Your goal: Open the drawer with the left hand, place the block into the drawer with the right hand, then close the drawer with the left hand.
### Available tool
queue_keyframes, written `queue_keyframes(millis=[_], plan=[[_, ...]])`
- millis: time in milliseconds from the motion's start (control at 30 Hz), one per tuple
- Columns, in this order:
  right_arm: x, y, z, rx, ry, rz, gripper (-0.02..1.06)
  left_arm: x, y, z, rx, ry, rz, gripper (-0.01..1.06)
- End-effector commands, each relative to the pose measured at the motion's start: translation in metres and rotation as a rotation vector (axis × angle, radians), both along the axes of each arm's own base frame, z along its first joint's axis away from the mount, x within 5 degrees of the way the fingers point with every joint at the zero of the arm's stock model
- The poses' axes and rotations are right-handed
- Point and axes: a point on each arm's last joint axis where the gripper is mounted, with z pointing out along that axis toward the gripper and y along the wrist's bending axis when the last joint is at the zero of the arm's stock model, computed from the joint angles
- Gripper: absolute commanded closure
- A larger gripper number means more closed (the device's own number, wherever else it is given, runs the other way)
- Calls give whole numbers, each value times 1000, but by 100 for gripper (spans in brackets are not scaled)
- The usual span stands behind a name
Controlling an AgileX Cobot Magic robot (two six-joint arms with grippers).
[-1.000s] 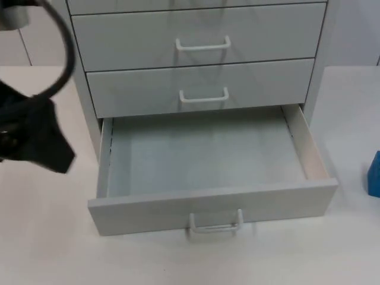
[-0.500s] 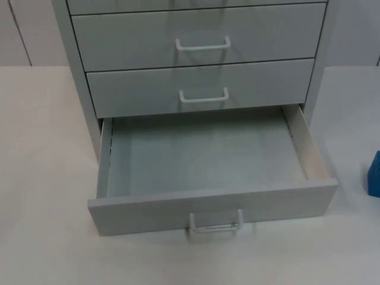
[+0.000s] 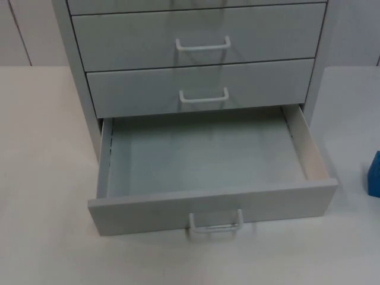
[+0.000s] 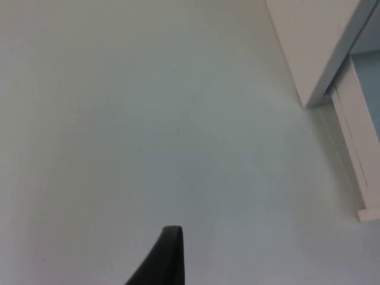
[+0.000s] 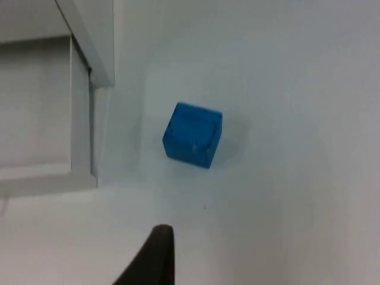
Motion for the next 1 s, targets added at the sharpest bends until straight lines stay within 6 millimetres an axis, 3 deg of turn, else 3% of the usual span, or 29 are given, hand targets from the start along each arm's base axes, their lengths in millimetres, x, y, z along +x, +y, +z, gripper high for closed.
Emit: queue_keyframes(millis=[0, 133, 233, 267, 367, 400, 533, 600, 833, 967], plan=[[4, 0, 1, 9, 52, 4, 1, -1, 1, 1, -1, -15, 9, 0], [27, -1, 2, 71, 148, -63, 1, -1, 1, 1, -3, -15, 9, 0], [63, -2, -4, 96, 260, -93, 1, -1, 1, 1, -3, -19, 10, 0], [63, -2, -4, 96, 260, -93, 1, -1, 1, 1, -3, -19, 10, 0], [93, -3, -19, 104, 365, -102, 1, -1, 1, 1, -3, -19, 10, 0], [93, -3, -19, 104, 365, -102, 1, -1, 1, 1, -3, -19, 10, 0], [130, -2, -47, 148, 390, -146, 1, -1, 1, 1, -3, -18, 10, 0], [135, -1, -52, 147, 384, -156, 1, -1, 1, 1, -5, -18, 10, 0], [175, 43, -75, 112, 343, -86, 5, 0, -1, 1, -27, -21, 12, 0], [187, 48, -92, 97, 339, -142, 5, 0, -1, 1, -27, -21, 12, 0]])
